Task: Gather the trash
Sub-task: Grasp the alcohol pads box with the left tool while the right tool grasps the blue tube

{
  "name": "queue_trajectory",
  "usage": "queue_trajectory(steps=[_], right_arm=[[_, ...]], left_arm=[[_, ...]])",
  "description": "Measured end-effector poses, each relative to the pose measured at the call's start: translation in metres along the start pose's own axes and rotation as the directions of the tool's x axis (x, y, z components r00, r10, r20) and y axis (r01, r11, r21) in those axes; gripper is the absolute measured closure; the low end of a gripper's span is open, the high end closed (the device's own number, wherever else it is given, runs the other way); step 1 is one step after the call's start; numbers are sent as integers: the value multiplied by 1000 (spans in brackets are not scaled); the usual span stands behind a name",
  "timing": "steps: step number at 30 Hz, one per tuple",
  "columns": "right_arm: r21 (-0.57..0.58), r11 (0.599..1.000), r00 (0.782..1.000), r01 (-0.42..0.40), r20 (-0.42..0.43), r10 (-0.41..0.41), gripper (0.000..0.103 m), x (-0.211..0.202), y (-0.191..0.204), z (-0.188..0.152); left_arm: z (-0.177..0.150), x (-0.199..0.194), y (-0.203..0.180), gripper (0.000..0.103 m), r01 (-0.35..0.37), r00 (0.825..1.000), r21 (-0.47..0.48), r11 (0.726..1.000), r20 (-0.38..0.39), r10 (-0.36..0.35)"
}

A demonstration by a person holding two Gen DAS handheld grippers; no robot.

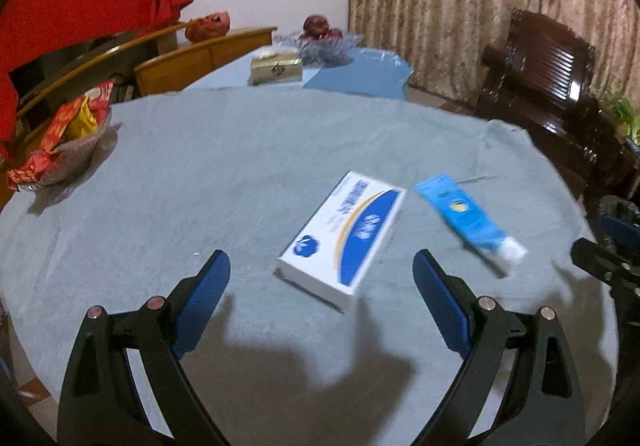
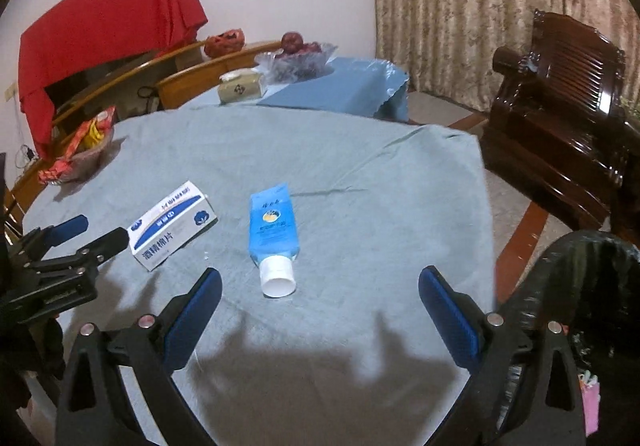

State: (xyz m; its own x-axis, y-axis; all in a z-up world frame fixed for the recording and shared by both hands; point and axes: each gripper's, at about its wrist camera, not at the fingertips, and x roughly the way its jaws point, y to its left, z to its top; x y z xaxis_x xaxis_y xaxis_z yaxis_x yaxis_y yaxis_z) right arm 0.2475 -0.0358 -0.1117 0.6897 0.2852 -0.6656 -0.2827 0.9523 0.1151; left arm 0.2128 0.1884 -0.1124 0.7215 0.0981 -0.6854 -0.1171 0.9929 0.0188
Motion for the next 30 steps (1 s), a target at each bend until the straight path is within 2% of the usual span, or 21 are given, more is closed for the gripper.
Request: queue_trajectory(steps=[9,15,18,21,26,28,30], right_arm=[[-1,1000,1000,0,-32,0,6,30,5,5],[-12,1000,999,-1,-52,1,6,40,4,6],[-27,1000,998,-8,-67,6,7,45,7,6],[-40,999,996,-22,-88,19,10,49,9,5],[-42,998,992,-40,-122,35,21,56,13,3],[-44,998,990,-48,-133,42,23,59,16,3],[-50,997,988,-57,-145,49,31,62,20,3]], left_arm=[[3,50,10,13,54,994,-1,999,-91,-54],[4,74,1,13,104,981,12,994,-168,-101],[5,76,-4,31,118,978,16,993,-173,-113],[4,73,-3,36,138,977,-3,990,-163,-136],[0,54,-1,41,104,986,-29,994,-124,-107],[-2,45,1,42,69,991,-32,997,-112,-72],[-5,40,1,42,36,992,-32,999,-118,-39]])
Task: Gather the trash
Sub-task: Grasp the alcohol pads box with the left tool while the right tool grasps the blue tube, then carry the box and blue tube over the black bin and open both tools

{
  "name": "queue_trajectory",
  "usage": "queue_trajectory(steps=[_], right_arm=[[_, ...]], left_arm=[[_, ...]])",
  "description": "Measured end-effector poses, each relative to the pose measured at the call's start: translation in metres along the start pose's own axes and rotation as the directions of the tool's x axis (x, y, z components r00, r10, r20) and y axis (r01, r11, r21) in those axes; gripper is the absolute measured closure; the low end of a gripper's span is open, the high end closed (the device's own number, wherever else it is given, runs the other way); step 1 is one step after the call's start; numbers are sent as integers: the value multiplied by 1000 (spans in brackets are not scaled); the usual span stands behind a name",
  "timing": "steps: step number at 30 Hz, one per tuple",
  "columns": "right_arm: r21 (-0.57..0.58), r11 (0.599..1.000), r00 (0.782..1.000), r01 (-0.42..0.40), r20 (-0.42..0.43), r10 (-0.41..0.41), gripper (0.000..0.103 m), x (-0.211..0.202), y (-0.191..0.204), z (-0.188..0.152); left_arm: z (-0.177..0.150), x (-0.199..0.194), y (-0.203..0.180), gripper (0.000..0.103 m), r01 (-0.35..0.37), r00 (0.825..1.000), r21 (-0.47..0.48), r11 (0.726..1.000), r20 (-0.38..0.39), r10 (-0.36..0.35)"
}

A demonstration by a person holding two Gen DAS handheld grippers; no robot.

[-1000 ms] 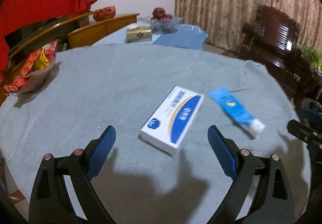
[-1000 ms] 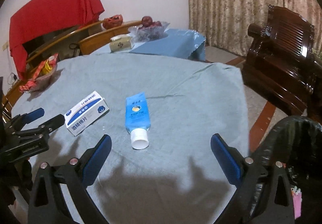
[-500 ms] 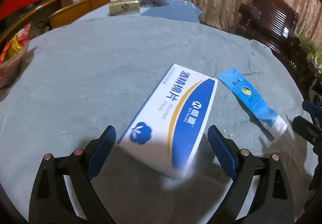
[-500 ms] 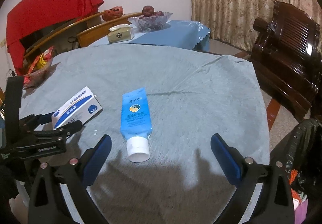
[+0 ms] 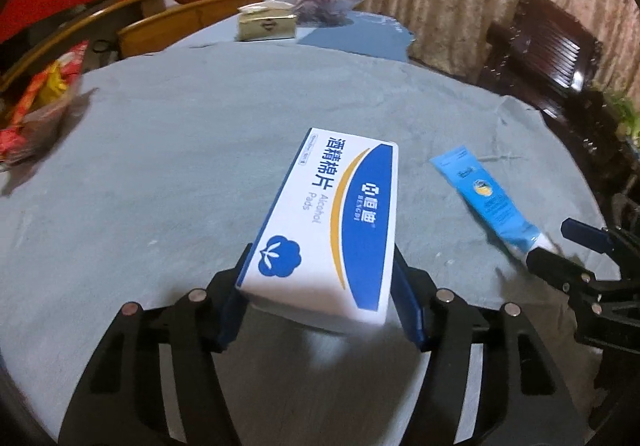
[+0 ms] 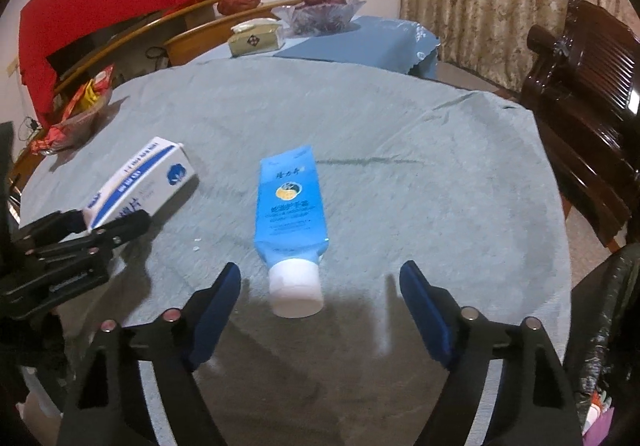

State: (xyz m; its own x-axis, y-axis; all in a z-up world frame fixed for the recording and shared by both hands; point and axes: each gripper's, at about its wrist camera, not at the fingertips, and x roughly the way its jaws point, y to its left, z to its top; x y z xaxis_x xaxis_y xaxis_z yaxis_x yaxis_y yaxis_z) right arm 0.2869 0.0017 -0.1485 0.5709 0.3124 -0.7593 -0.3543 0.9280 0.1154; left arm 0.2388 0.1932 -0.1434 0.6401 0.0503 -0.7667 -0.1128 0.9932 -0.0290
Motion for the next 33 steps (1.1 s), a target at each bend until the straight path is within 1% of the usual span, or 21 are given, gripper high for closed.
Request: queue_trajectory(steps=[1,3,5,7,8,9,15,19,26,30,33], right_arm=[[-6,1000,1000,-7,-7,7,35,2,3,0],[-16,1000,1000,-4,-27,4,50,8,6,1],[-15,1000,999,0,-47,-1,55,13,9,0],[-11,1000,999,8,-40,-8,63,13,9,-1],[-9,1000,999,5,-41,-5,71,12,9,-1],[-7,1000,999,2,-41,-2,73,11,8,-2],[-2,1000,1000,-19,-16,19,74,-2,4,-4],[15,999,999,-32,5,32,74,-15,0,-5],[16,999,999,-37,36,36,74,-35,-4,-7],[19,999,999,-32,32,32,74,-39,-7,-11],[26,999,999,-27,20,26,74,-37,-12,-14]], left_arm=[[-2,-2,1,43,-2,1000,-12,1000,-5,2],[-5,-4,3,44,-8,1000,-21,1000,-12,8],[-6,-4,4,44,-18,1000,-18,1000,-16,17],[-7,-5,3,44,-16,1000,-19,1000,-18,16],[-7,-6,3,45,-16,1000,-19,1000,-16,16],[-7,-8,2,45,-17,1000,-19,1000,-14,17],[-5,-12,-3,46,-16,1000,-25,1000,-9,16],[-5,-24,-13,47,-13,1000,-12,1000,14,13],[-7,-38,-31,48,8,1000,5,1000,25,-8],[-13,-31,-37,48,11,1000,11,1000,1,-11],[-18,-20,-40,49,24,999,13,1000,-44,-23]])
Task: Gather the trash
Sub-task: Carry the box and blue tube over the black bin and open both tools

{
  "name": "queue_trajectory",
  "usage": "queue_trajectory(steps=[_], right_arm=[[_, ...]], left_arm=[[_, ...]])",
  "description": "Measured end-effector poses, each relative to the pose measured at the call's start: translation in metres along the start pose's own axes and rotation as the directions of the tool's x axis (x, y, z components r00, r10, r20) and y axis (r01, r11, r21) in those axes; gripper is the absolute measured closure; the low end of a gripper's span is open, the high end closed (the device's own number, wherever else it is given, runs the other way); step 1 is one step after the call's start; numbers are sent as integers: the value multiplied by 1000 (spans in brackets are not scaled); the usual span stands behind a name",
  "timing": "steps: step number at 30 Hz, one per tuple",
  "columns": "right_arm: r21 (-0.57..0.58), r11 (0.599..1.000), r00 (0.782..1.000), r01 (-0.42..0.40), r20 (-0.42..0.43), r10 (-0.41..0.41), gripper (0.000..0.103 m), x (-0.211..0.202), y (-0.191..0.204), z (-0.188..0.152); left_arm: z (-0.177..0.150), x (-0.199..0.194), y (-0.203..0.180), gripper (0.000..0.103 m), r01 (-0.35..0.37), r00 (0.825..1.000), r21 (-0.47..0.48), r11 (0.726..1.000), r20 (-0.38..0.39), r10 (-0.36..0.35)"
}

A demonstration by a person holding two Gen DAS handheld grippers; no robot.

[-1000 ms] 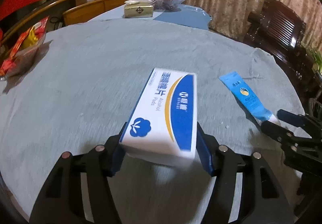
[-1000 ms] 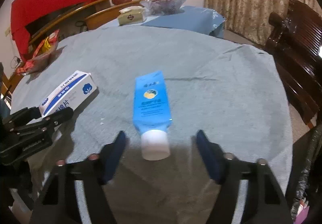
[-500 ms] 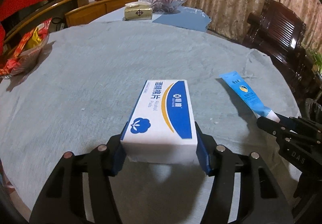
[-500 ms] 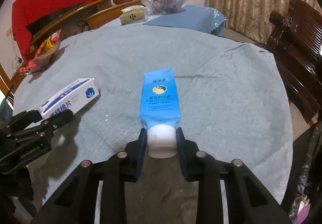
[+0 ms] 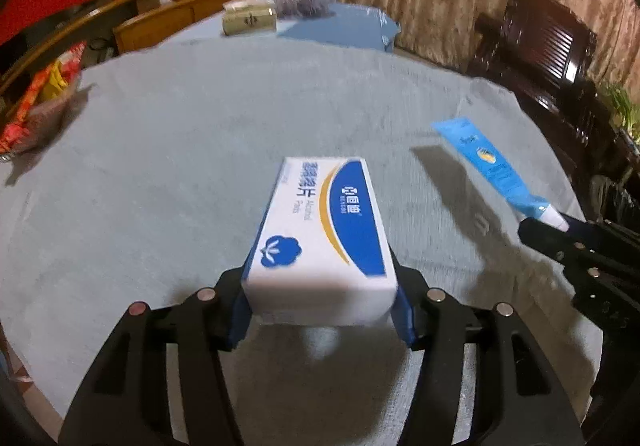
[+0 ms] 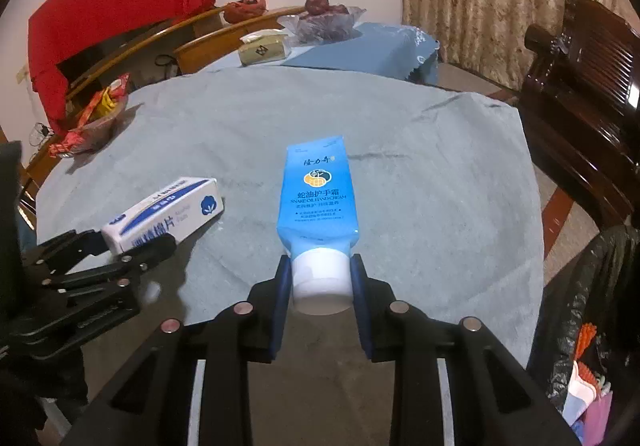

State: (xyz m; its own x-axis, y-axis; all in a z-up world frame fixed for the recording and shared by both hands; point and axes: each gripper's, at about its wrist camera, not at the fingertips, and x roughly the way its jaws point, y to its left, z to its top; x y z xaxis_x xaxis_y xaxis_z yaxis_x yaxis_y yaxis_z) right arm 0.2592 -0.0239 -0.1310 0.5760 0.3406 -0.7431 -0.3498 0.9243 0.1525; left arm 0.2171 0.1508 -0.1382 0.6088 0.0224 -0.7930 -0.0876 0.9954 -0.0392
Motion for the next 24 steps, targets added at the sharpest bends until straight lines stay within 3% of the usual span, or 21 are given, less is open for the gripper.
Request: queue_trajectory(steps=[7,8,9,24], right_arm=[[14,1000,1000,2,-13,-2,74,4,-10,-2],[14,1000,1000,2,-13,-2,74,4,-9,-1],[15,1000,1000,2,-11,-2,74,4,-9,0],[14,1000,997,-15,81,14,74,-42,-12,10]], left_arm=[[8,17,-5,37,-5,1000,6,1000,-17,6],[9,19,-5,38,-4,1000,3,1000,-19,4],[10,21,-4,49,1,1000,0,1000,-22,-1],[19,-36,-27,50,10,996,25,1000,84,-12]])
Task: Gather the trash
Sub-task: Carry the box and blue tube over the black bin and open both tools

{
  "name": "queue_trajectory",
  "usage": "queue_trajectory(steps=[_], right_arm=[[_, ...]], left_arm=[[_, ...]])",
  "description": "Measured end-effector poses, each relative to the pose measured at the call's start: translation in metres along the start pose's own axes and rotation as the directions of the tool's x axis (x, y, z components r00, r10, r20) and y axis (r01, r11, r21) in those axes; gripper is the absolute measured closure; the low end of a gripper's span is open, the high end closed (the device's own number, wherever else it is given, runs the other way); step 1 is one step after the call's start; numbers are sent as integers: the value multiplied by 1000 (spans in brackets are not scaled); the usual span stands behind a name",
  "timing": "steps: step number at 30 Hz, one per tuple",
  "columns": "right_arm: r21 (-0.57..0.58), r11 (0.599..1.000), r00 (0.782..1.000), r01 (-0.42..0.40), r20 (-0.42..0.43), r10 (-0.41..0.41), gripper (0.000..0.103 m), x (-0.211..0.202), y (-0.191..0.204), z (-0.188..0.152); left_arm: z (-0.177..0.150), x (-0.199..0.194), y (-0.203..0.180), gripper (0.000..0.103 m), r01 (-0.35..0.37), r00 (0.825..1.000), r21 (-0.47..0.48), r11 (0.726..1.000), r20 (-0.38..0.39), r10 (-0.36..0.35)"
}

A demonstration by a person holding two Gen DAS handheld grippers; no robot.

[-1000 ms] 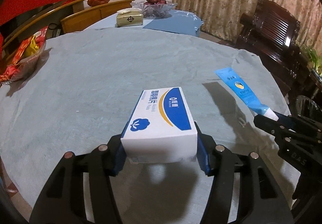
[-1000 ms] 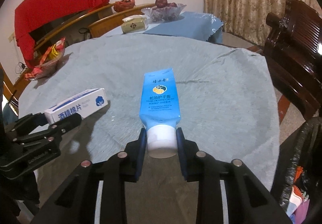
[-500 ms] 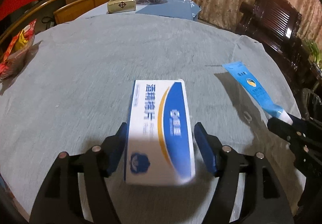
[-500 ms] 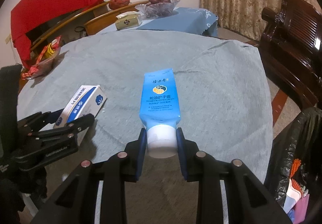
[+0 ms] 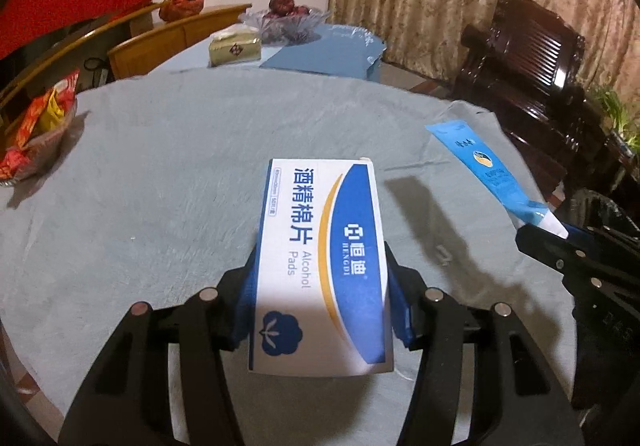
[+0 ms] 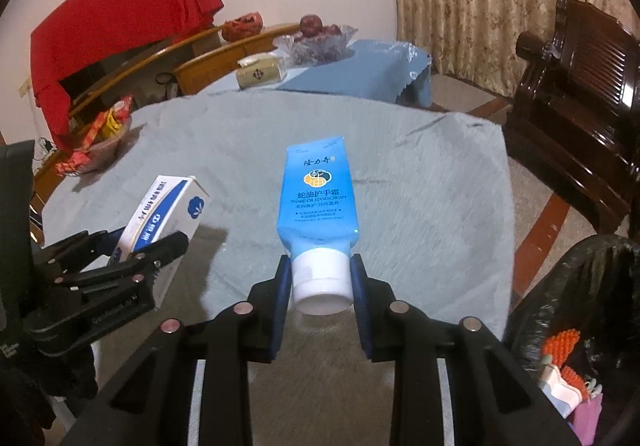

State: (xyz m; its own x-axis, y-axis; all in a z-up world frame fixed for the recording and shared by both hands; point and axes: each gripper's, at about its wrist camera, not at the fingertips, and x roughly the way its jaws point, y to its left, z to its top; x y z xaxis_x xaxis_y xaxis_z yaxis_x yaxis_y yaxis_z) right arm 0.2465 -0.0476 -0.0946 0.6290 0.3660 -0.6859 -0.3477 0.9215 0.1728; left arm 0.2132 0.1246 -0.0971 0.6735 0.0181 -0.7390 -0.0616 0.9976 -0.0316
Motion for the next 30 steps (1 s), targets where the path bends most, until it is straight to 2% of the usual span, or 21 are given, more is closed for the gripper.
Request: queue_trajectory(steps=[15,30], right_arm=[[45,998,990,44,131,-49,74,-96,-33,-5],[140,978,966,154,187,-179,74,-176,-99,-38]], left_arm=[[8,-69,-69,50,96,991,49,994,87,-100],[4,-106,-155,50,226,963,162,961,110,-245]])
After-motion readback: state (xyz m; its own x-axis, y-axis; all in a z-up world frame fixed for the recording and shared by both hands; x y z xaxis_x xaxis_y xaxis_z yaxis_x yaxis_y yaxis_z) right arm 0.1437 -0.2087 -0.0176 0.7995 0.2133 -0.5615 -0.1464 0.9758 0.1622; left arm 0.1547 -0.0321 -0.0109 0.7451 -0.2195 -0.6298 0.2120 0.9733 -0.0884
